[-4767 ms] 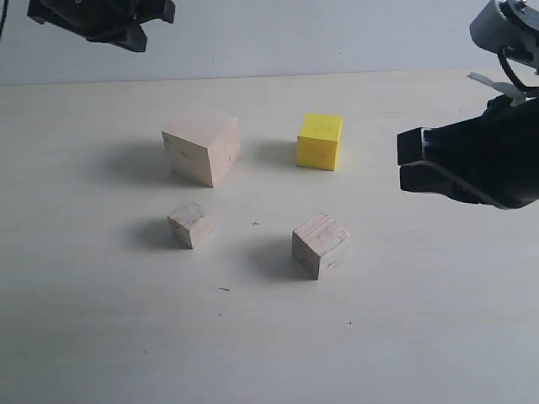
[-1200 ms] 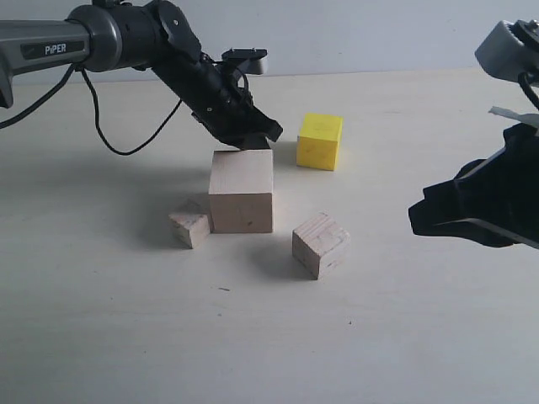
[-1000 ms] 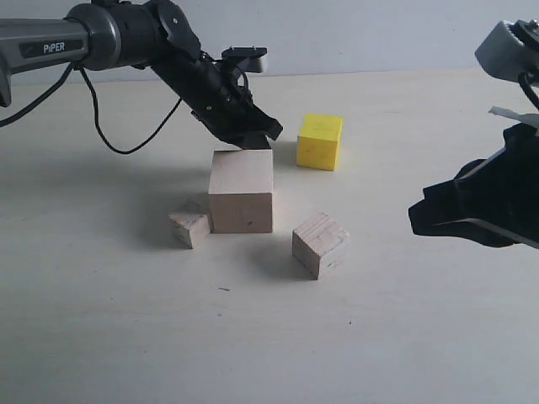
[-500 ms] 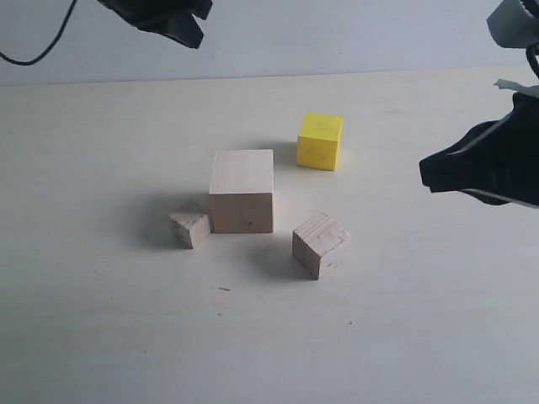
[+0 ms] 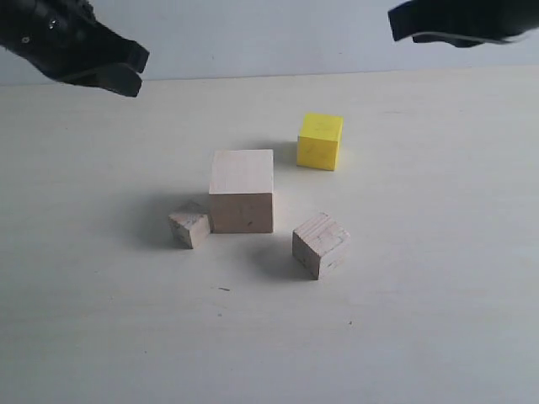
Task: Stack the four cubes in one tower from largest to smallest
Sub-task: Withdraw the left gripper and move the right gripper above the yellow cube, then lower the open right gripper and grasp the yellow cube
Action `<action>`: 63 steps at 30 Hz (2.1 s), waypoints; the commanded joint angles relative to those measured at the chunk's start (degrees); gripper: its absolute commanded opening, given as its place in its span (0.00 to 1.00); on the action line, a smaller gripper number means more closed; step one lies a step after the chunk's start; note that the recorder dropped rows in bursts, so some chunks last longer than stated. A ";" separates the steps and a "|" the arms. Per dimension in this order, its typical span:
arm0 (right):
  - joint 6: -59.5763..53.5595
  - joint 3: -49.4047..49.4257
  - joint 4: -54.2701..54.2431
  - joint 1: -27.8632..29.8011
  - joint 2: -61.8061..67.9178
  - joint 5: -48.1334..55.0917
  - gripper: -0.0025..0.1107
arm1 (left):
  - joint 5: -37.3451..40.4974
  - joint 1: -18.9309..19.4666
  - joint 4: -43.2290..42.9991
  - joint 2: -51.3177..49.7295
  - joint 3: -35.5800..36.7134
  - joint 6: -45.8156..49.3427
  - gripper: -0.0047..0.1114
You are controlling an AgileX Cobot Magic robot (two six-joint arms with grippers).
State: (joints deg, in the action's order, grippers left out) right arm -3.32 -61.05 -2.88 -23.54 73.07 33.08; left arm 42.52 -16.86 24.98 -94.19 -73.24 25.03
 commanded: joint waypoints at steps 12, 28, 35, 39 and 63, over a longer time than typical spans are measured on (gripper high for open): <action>-14.95 -20.23 6.45 -0.13 27.22 7.22 0.02 | -0.23 0.21 4.40 30.78 19.74 -3.93 0.04; -2.34 -25.10 -2.03 -0.13 35.83 6.15 0.70 | 2.27 0.21 4.07 39.39 25.77 -4.53 0.04; 20.09 -37.02 2.25 -0.13 39.86 12.27 0.70 | 2.27 0.21 4.17 39.39 25.75 -4.53 0.04; 29.54 -46.24 5.44 -0.13 44.84 20.74 0.69 | 2.56 0.21 4.29 39.39 25.75 -4.53 0.04; 39.59 -60.58 2.40 -0.02 60.97 32.65 0.69 | 6.39 0.07 4.29 39.68 25.75 -4.53 0.04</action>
State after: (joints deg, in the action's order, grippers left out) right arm 35.12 -120.87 -0.42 -23.54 134.23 66.32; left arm 48.09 -16.86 28.74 -55.15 -47.72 20.76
